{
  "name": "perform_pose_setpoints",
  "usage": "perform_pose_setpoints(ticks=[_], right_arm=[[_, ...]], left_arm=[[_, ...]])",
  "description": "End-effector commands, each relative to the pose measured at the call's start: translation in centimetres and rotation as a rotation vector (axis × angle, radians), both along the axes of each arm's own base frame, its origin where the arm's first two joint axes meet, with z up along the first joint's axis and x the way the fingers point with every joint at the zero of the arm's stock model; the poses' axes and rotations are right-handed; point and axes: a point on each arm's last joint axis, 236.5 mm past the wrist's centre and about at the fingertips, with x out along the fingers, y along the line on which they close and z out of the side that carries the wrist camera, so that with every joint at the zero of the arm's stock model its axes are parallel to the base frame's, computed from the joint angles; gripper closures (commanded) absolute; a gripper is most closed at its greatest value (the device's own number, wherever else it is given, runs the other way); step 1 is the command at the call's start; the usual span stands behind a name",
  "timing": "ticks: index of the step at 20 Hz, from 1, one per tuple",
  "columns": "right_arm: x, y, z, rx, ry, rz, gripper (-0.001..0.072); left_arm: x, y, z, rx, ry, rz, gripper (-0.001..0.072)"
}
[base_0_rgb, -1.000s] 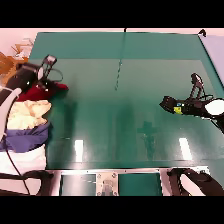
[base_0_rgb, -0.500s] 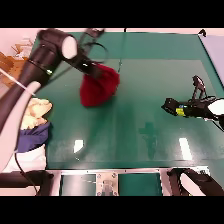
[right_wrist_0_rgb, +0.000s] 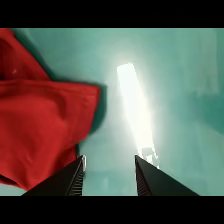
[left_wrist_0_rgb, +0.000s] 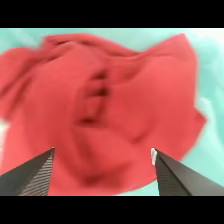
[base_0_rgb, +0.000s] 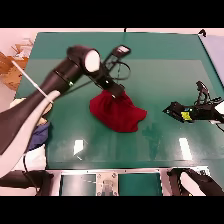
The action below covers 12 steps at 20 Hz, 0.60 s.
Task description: Fold the shirts.
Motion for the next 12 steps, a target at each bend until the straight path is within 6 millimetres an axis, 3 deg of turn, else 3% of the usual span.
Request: perform_pose_setpoints(ticks=[1,3,6,9,12], right_arm=[[-0.2,-0.1,-0.6,0.006,0.026,0.01,0.0337],[0.0,0.2,-1.8,0.03,0.062,0.009,0.0339],[0.7,2.1,-3.5,0.122,0.092,0.06,0.0338],[1.7,4.2,-5.8,0.194,0.117,0.093,0.0339],[2.4,6.8,-8.7,0.223,0.146,0.125,0.0339]], left_arm=[[2.4,7.6,0.4,0.109,0.052,0.153,-0.0006],[3.2,11.6,-1.5,0.105,0.143,0.265,-0.0006],[3.3,14.6,-6.6,0.028,0.276,0.379,-0.0006],[4.9,14.5,-11.5,-0.128,0.27,0.479,-0.0006],[6.6,12.2,-14.3,-0.269,0.241,0.505,-0.0006]])
